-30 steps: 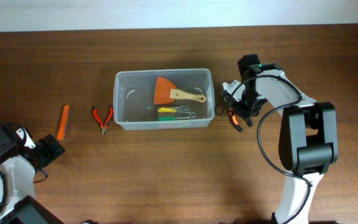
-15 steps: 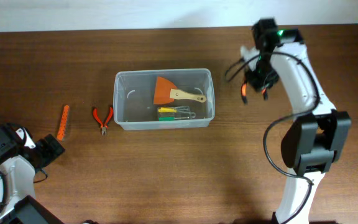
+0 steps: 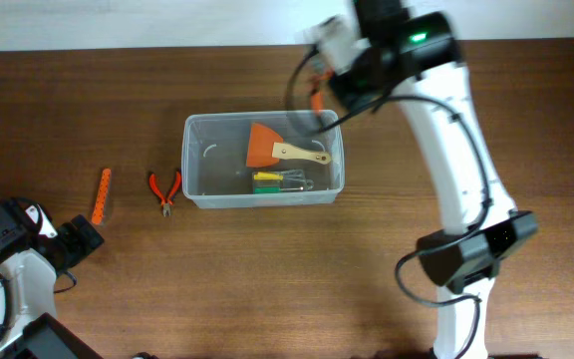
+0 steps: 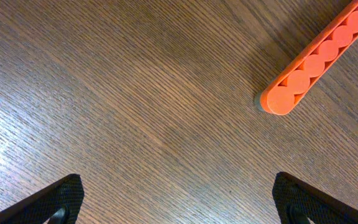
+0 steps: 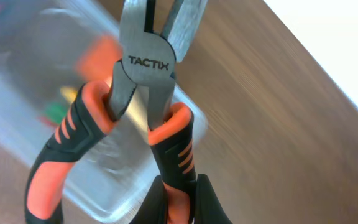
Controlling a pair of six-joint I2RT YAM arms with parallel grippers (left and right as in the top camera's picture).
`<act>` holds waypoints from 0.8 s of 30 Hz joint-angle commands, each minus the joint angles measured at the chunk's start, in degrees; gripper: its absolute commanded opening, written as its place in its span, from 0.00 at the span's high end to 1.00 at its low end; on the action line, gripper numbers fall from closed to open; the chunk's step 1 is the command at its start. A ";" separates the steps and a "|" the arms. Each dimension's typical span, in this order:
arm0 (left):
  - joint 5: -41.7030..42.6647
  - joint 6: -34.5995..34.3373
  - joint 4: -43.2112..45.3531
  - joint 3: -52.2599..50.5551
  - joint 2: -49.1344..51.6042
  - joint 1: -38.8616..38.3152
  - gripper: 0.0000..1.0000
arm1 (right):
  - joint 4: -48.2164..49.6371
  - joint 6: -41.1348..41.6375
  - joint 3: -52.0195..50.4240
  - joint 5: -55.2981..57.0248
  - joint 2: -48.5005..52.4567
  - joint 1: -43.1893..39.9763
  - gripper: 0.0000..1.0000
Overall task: Pack container
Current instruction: 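Lift the pliers over the container and release them inside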
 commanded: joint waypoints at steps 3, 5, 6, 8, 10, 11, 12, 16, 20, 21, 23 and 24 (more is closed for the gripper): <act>0.61 -0.57 -0.02 0.96 0.42 0.24 0.01 | 3.69 -19.71 -1.38 -3.80 3.17 9.11 0.96; 0.61 -0.57 -0.02 0.96 0.42 0.24 0.01 | 5.31 -25.40 -2.29 -3.41 5.11 11.15 0.96; 0.59 -0.57 -0.02 0.96 0.42 0.24 0.01 | 6.25 -27.28 -2.86 -3.28 6.16 11.91 0.96; 0.59 -0.57 0.00 0.96 0.42 0.24 0.01 | 7.48 -29.55 -3.41 -3.32 8.48 12.98 0.96; 0.61 -0.57 -0.02 0.96 0.42 0.24 0.01 | 7.87 -30.93 -3.48 -3.30 11.47 13.53 0.96; 0.59 -0.57 -0.02 0.96 0.42 0.24 0.01 | 7.96 -31.32 -3.48 -3.30 12.68 13.57 0.96; 0.59 -0.57 -0.02 0.96 0.42 0.24 0.01 | 8.31 -31.30 -3.48 -3.30 14.25 13.55 0.96; 0.61 -0.57 -0.02 0.96 0.42 0.24 0.01 | 10.16 -31.26 -3.48 -3.15 18.82 13.40 0.95; 0.59 -0.57 -0.02 0.96 0.42 0.24 0.01 | 12.26 -30.93 -3.48 -3.15 19.87 13.57 0.52; 0.59 -0.57 -0.02 0.96 0.42 0.24 0.01 | 12.52 -30.56 -3.45 -3.13 19.85 13.62 0.49; 0.61 -0.57 -0.02 0.96 0.42 0.24 0.01 | 12.55 -28.89 -3.02 -3.06 19.50 13.73 0.38; 0.59 -0.57 -0.02 0.96 0.42 0.24 0.01 | 12.55 -27.23 -2.71 -2.58 19.28 13.75 0.32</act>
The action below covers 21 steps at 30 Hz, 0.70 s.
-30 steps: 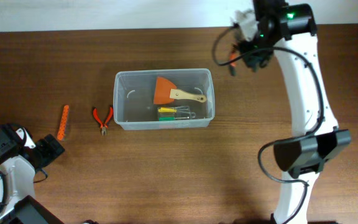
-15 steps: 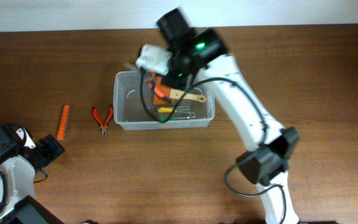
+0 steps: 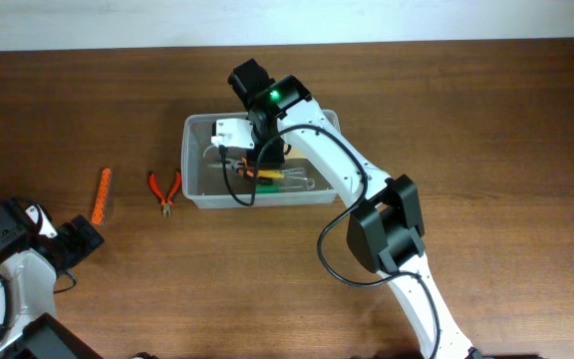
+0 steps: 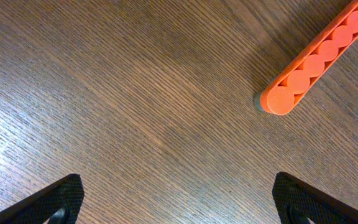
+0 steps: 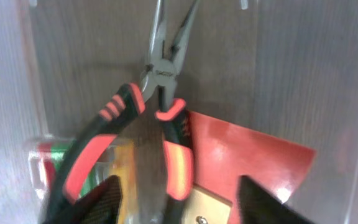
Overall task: Pack container
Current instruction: 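Lift the pliers over the container and release them inside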
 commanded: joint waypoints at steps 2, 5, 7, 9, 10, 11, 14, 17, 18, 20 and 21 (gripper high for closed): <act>0.59 -0.57 -0.02 0.96 0.42 0.24 0.01 | 0.04 7.10 2.01 3.63 -2.60 0.15 0.30; 0.61 -0.57 0.00 0.96 0.42 0.24 0.01 | -1.03 14.19 3.39 14.45 -4.87 -0.04 0.28; 0.59 -0.57 -0.02 0.96 0.42 0.24 0.01 | -1.07 19.58 3.61 20.68 -7.39 -0.52 0.28; 0.61 -0.57 0.00 0.96 0.42 0.24 0.01 | -1.33 24.92 3.61 23.82 -10.93 -1.73 0.26; 0.61 -0.57 -0.02 0.96 0.42 0.24 0.01 | -1.70 28.15 3.61 23.96 -13.42 -2.93 0.24; 0.61 -0.57 -0.02 0.96 0.42 0.24 0.01 | -1.95 29.94 3.61 23.93 -14.80 -3.69 0.23; 0.61 -0.55 -0.02 0.96 0.42 0.24 0.01 | -3.56 38.12 3.61 23.87 -20.41 -8.24 0.17; 0.59 -0.57 -0.02 0.96 0.42 0.24 0.01 | -5.44 45.99 3.61 21.14 -25.05 -14.64 0.13; 0.59 -0.57 0.00 0.96 0.42 0.24 0.01 | -6.12 48.61 3.61 19.23 -26.25 -17.18 0.12; 0.59 -0.57 -0.02 0.96 0.42 0.24 0.01 | -7.74 53.07 3.61 14.34 -27.89 -22.49 0.11; 0.59 -0.57 -0.02 0.96 0.42 0.24 0.01 | -8.72 54.77 3.61 11.76 -28.28 -25.24 0.11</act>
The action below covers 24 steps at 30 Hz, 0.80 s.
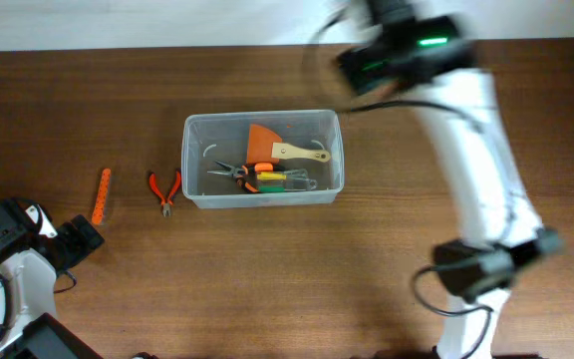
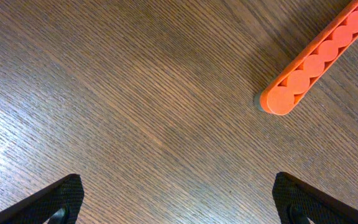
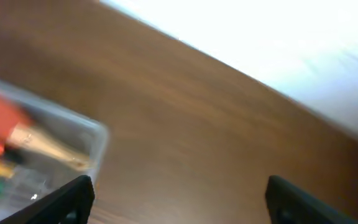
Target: Pack container
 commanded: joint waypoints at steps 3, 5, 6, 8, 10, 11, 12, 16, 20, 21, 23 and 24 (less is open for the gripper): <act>0.59 -0.57 -0.02 0.96 0.42 0.24 0.01 | -4.76 14.43 -0.02 -12.09 -1.25 -12.79 0.11; 0.81 -0.57 0.26 0.96 0.42 0.24 0.01 | -6.95 15.21 -0.28 -14.51 -0.59 -16.81 0.11; 2.29 -0.57 1.36 0.96 0.42 0.24 0.01 | -8.04 15.21 -0.50 -15.69 -0.09 -18.86 0.11; 8.28 -0.59 2.73 0.96 0.42 0.24 0.01 | -9.35 15.43 -1.01 -16.72 0.57 -21.68 0.11; 17.90 -0.61 3.21 0.96 0.42 0.22 0.01 | -9.64 17.03 -2.08 -16.74 1.09 -24.13 0.11; 22.93 -0.59 3.17 0.96 0.42 0.24 0.01 | -9.44 18.14 -2.78 -16.72 1.27 -25.22 0.11; 26.10 -0.59 3.21 0.96 0.42 0.24 0.01 | -9.20 18.99 -3.45 -16.72 1.40 -26.25 0.11; 37.48 -1.03 6.01 1.29 0.52 -0.09 0.01 | -7.80 19.54 -6.16 -16.74 1.75 -29.66 0.01; 33.27 -0.96 0.66 5.33 0.52 -1.38 0.01 | -6.56 19.54 -8.83 -16.76 1.99 -32.22 0.01; 28.79 -0.87 -2.19 7.21 0.52 -2.38 0.01 | -6.49 19.52 -9.33 -16.76 1.99 -32.61 0.01; 18.71 1.44 -8.20 12.00 0.52 -5.60 0.01 | -6.29 19.50 -10.34 -16.72 1.99 -33.33 0.01; 13.92 2.34 -10.62 14.43 0.52 -7.52 0.01 | -6.05 19.50 -10.78 -16.72 1.99 -33.62 0.01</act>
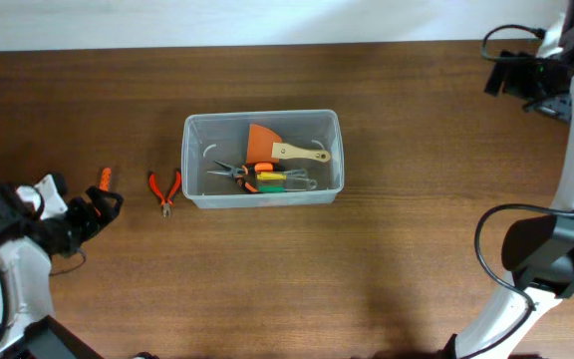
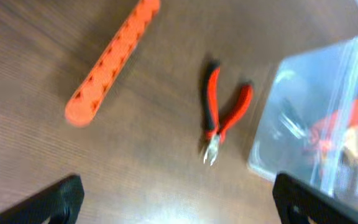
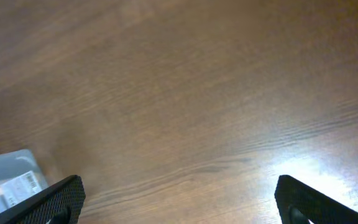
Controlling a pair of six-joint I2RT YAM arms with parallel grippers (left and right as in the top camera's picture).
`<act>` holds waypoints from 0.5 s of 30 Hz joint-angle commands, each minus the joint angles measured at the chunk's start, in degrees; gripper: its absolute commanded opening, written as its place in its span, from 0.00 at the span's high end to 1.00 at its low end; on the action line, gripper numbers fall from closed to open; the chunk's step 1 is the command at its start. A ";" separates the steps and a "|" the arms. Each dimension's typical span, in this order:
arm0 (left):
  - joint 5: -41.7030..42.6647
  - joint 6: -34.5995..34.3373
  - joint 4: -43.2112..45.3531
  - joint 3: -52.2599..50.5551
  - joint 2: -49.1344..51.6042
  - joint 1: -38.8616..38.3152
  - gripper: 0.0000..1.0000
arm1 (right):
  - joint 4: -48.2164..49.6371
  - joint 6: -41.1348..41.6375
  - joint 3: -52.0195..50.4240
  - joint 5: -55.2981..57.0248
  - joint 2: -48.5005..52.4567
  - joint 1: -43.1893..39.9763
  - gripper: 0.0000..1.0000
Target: Pack container
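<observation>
The clear plastic container (image 1: 193, 160) stands mid-table and holds an orange scraper (image 1: 262, 145), black-and-orange long-nose pliers (image 1: 235, 173) and a few screwdrivers. Small red pliers (image 1: 164, 191) lie on the wood left of it, and an orange bit strip (image 1: 105, 177) lies further left. My left gripper (image 1: 103, 204) is open just in front of the strip. Its wrist view shows the strip (image 2: 114, 59), the red pliers (image 2: 224, 121) and the container (image 2: 272, 118) ahead. My right gripper (image 1: 501, 78) is open over bare wood at the far right back.
The container's corner (image 3: 11, 180) shows at the lower left of the right wrist view. Behind the table runs a white wall (image 1: 167, 20). Brown wood surrounds the container on all sides.
My left gripper has shifted toward the strip and tilted, so its view now takes in the strip, the red pliers and the container. My right arm has moved from behind the container to the far right.
My right gripper held the long-nose pliers above the container's back right corner. Then it was open over the container with those pliers lying inside. Afterwards it was open behind the container, and now at the far right. The left gripper stayed still until now.
</observation>
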 commanded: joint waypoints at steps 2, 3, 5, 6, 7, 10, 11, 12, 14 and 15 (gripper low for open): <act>-21.18 2.75 -7.08 11.52 0.28 -8.31 0.01 | 1.22 0.68 -1.75 -0.74 0.33 -0.87 0.01; -25.33 2.78 -8.79 14.12 0.28 -10.62 0.01 | 1.33 0.68 -1.75 -0.74 0.33 -0.83 0.02; -30.40 2.75 -10.86 19.26 0.28 -14.93 0.01 | 1.66 0.68 -1.75 -0.74 0.33 -0.83 0.02; -30.36 2.75 -11.04 20.79 0.26 -16.26 0.01 | 1.66 0.68 -1.75 -0.74 0.33 -0.79 0.01; -30.38 2.75 -11.04 21.94 0.26 -17.40 0.01 | 1.66 0.68 -1.75 -0.74 0.33 -0.79 0.01; -30.91 5.81 -9.40 23.71 0.28 -19.87 0.01 | 1.66 0.68 -1.75 -0.72 0.33 -0.79 0.02; -31.01 8.26 -8.85 23.69 0.37 -20.15 0.01 | 1.66 0.68 -1.75 -0.74 0.33 -0.79 0.02; -31.15 10.62 -8.85 23.69 0.76 -20.13 0.01 | 1.64 0.68 -1.75 -0.72 0.33 -0.79 0.02; -33.88 13.31 -9.46 23.69 1.92 -19.52 0.00 | 1.64 0.66 -1.75 -0.72 0.33 -0.79 0.01; -35.56 13.86 -9.90 23.69 2.78 -18.97 0.00 | 1.66 0.66 -1.75 -0.72 0.33 -0.79 0.02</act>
